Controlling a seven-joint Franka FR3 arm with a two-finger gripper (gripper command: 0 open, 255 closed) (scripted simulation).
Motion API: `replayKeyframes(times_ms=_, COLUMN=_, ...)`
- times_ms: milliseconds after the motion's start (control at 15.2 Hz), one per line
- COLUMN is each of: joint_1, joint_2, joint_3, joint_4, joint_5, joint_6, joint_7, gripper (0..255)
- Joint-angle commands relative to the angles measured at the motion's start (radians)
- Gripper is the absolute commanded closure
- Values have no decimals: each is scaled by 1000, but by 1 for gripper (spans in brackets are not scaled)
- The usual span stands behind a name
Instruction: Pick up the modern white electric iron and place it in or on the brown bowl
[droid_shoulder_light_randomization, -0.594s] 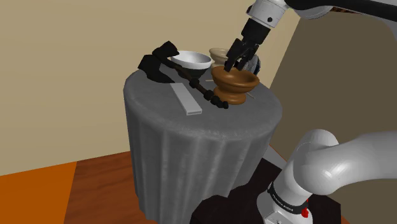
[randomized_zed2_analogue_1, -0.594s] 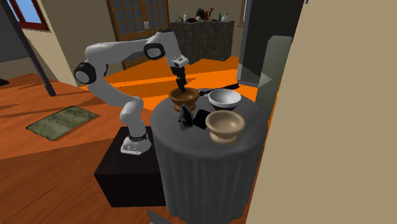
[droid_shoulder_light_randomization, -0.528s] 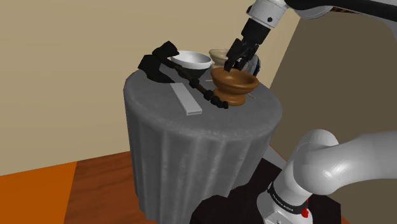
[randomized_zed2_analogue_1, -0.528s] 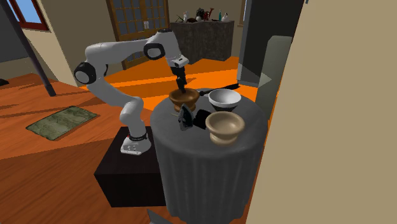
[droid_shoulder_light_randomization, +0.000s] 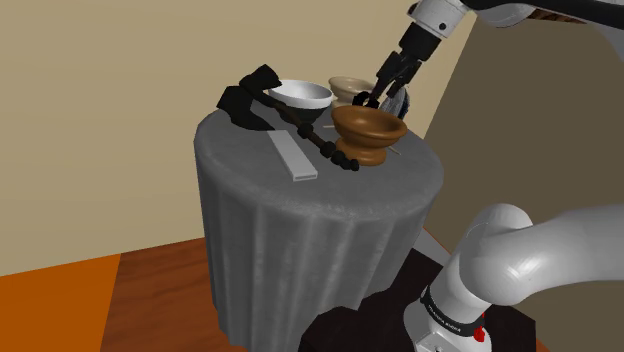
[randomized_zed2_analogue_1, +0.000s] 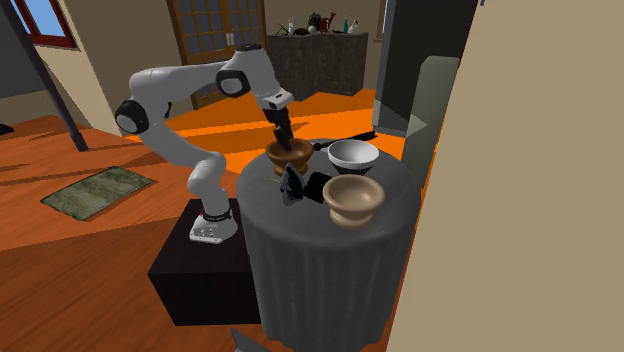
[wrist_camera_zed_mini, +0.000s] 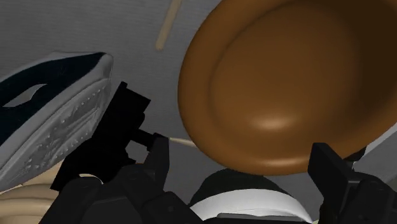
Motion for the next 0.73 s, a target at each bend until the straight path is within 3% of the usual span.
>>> replayKeyframes(times_ms=0, joint_1=-7, joint_2=13, joint_3=-46, joint_4=30, joint_5=-17, joint_6=0, joint_7=-50, gripper=0)
replayKeyframes(times_ms=660, joint_1=2, joint_2=130, joint_3=-274, joint_4=216, joint_5=-45, joint_6=22, joint_7=-281, gripper=0)
